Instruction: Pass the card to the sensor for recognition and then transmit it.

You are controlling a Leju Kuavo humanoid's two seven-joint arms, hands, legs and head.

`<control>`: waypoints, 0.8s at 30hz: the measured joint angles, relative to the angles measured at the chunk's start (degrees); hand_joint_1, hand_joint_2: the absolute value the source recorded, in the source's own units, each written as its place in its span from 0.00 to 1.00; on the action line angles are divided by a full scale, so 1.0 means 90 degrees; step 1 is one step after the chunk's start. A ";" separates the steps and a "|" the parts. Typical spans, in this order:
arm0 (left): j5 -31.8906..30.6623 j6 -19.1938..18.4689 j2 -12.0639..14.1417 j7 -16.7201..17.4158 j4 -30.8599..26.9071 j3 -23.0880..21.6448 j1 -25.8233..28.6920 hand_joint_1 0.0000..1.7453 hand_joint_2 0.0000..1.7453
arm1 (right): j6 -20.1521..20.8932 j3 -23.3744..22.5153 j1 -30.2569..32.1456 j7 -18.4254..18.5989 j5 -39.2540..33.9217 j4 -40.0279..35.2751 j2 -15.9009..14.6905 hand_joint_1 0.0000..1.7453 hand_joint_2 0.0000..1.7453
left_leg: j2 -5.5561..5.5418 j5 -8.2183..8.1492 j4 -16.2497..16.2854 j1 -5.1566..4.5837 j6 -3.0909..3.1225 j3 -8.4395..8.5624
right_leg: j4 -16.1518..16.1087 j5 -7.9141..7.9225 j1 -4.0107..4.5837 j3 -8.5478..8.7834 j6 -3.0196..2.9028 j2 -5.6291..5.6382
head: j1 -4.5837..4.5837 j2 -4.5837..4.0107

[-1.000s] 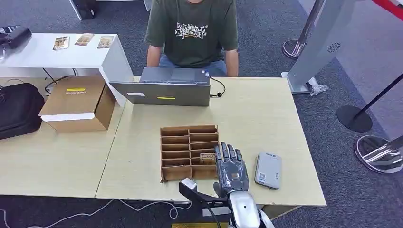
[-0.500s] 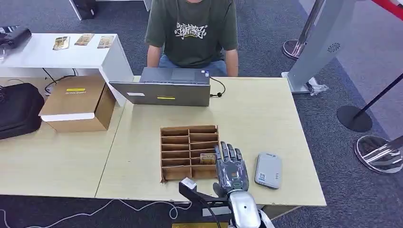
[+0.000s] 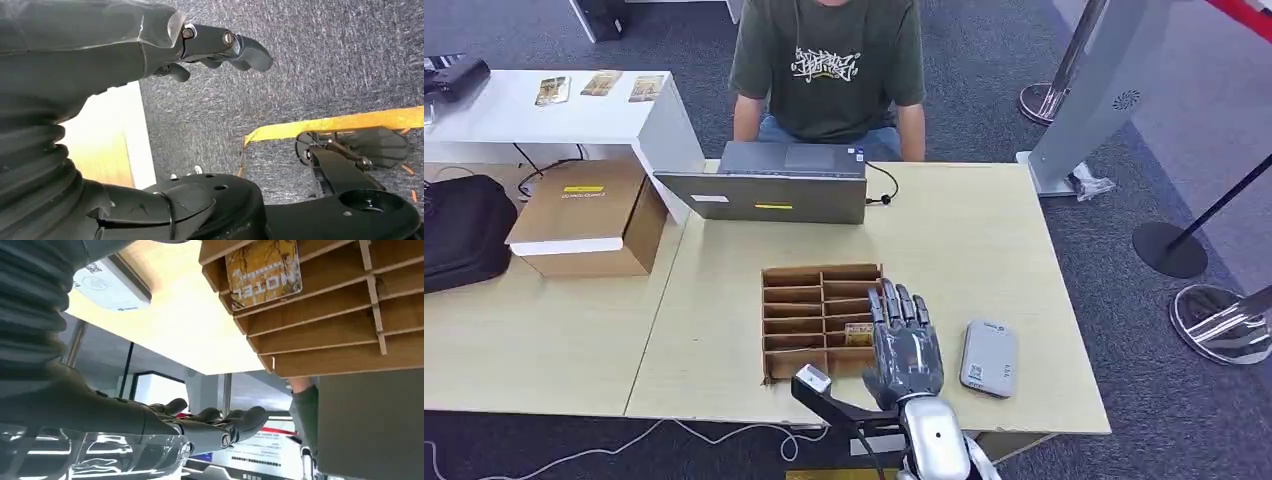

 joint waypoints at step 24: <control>0.0185 -0.0003 -0.0056 -0.0012 -0.0002 -0.0002 -0.0093 0.00 1.00 | 0.0472 0.0143 -0.0352 0.0100 0.0022 0.0957 0.0083 0.00 1.00 | -0.0001 0.0000 0.0000 0.0000 0.0000 -0.0001 | 0.0000 0.0001 0.0000 0.0001 0.0001 -0.0001 | 0.0002 0.0000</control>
